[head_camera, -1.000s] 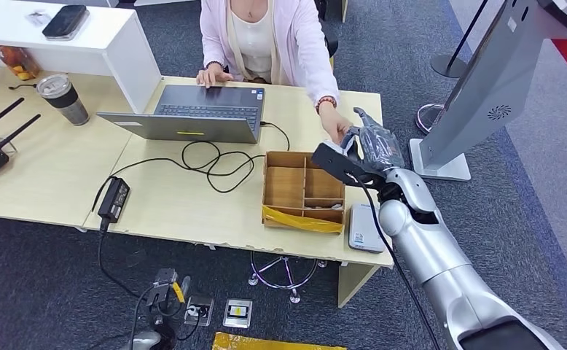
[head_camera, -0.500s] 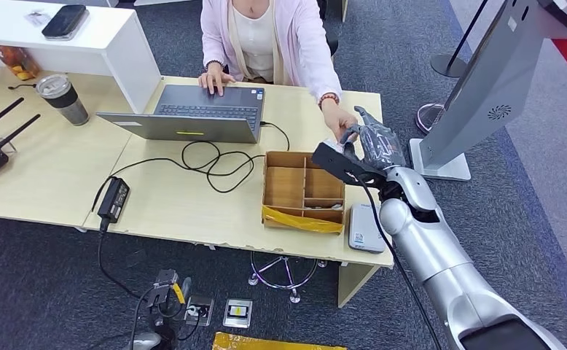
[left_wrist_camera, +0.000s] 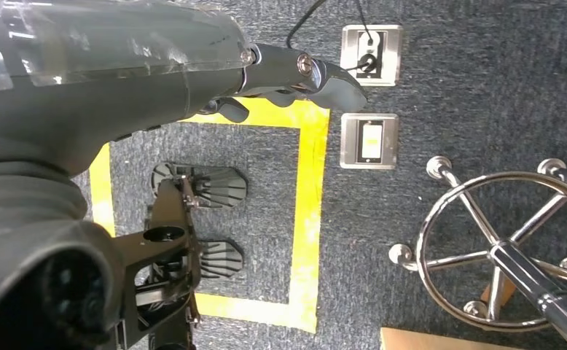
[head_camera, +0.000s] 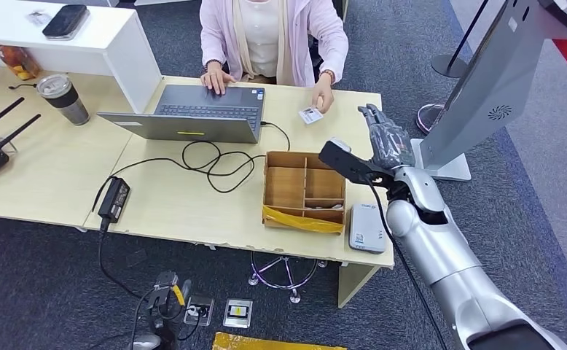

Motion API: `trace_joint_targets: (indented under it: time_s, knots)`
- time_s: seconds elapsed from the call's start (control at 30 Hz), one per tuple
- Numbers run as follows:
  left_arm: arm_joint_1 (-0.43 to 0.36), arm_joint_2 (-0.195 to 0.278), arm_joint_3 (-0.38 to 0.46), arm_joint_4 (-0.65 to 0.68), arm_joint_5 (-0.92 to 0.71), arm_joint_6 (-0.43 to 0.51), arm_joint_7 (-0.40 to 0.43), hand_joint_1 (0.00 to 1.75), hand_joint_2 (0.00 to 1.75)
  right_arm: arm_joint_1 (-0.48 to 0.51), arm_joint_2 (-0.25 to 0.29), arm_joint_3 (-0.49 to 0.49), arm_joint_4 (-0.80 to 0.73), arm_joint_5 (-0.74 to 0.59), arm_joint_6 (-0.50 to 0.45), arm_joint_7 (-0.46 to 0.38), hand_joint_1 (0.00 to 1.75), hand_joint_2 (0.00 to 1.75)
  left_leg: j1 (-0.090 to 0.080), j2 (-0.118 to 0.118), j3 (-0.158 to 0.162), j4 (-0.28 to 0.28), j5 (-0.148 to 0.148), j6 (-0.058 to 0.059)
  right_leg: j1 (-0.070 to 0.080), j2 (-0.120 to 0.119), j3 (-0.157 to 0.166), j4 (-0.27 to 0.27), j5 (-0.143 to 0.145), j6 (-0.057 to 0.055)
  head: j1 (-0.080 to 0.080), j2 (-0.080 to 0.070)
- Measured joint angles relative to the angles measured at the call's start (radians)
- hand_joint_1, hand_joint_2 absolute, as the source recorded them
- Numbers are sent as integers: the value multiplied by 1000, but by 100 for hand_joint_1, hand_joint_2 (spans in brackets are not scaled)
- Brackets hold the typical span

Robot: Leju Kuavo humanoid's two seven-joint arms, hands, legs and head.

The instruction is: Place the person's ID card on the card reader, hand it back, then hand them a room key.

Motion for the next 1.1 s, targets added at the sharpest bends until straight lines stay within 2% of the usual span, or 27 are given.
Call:
trace_joint_targets:
  time_s: [0.1,0.23,0.47,0.6,0.83,0.97,1.1]
  knots:
    - [9,6,9,0,4,0,0,0,0,54,-46,-11,-109,-3,36,40,0,0,0,1,0,0,0,0,0,0,0,0,0,0,0,0]
    - [15,12,17,0,8,1,-2,0,0,108,-95,-23,-237,6,72,82,0,175,0,2,0,0,0,0,0,1,-1,0,0,0,0,0]
    - [34,19,26,1,21,5,-12,0,0,241,-171,-42,-489,59,161,194,0,175,0,2,1,0,-1,0,0,1,0,0,0,0,0,0]
    - [44,24,37,1,28,11,-21,0,0,323,-202,-46,-622,66,169,224,0,175,0,4,1,0,-1,0,0,3,0,-1,0,0,0,0]
    - [62,26,47,2,41,19,-46,0,0,444,-236,-43,-792,79,121,236,0,175,0,4,1,0,-1,0,0,3,0,-1,0,0,0,0]
    - [72,27,54,2,44,20,-59,0,0,533,-240,-25,-879,99,63,252,0,175,0,4,0,-1,-1,0,0,2,0,-1,0,0,0,0]
    - [76,26,63,2,49,35,-69,0,0,575,-241,13,-918,99,30,240,0,175,0,4,1,-1,-1,0,0,3,0,-1,0,0,0,0]
